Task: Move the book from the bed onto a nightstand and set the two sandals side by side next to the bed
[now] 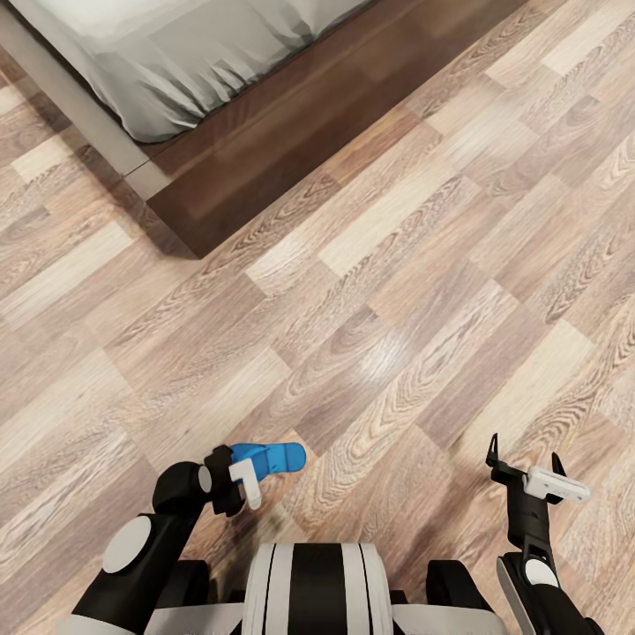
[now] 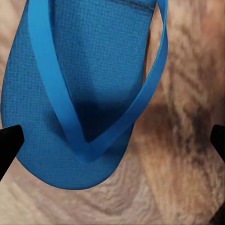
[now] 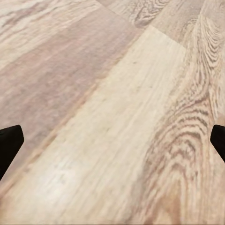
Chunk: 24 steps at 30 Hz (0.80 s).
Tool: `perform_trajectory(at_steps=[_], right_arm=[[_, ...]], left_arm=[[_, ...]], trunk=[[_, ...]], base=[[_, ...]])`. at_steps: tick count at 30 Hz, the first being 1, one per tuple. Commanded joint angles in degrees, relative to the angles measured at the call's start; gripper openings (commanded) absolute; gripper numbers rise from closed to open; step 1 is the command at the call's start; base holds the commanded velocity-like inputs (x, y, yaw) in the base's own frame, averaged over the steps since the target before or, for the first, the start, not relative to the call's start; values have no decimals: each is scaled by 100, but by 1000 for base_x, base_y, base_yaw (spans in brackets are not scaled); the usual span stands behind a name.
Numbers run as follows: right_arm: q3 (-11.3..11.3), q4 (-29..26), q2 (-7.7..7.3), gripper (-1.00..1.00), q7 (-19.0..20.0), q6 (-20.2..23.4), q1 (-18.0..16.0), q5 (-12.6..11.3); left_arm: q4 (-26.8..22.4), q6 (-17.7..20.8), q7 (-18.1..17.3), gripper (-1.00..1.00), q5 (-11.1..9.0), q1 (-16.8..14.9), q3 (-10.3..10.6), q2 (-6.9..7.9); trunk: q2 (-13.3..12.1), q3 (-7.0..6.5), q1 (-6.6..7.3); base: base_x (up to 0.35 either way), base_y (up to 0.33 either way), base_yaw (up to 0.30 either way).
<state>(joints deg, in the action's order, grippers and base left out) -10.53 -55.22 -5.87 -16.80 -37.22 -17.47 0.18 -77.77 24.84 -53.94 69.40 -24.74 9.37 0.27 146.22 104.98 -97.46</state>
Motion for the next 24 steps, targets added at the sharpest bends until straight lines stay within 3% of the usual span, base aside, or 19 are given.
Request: perform_trajectory(at_steps=[1,7,15,24], right_arm=[[7,2,-2,100,-20,-14,-2,2],[7,2,-2,100,-24,-14,-2,0],[7,2,-2,100,-24,-14,-2,6],[7,2,-2,100,-25,-14,-2,4]], left_arm=[[-25,47,-29,100,22,-3,12,5],[-336,47,-29,100,44,2,20,19],[-370,55,-31,100,388,2,12,5],[-370,56,-29,100,433,4,12,-8]], trunk=[[1,2,1],[1,2,1],[1,2,1],[6,2,-10]], base=[[0,0,0],[0,0,0],[0,0,0],[0,0,0]])
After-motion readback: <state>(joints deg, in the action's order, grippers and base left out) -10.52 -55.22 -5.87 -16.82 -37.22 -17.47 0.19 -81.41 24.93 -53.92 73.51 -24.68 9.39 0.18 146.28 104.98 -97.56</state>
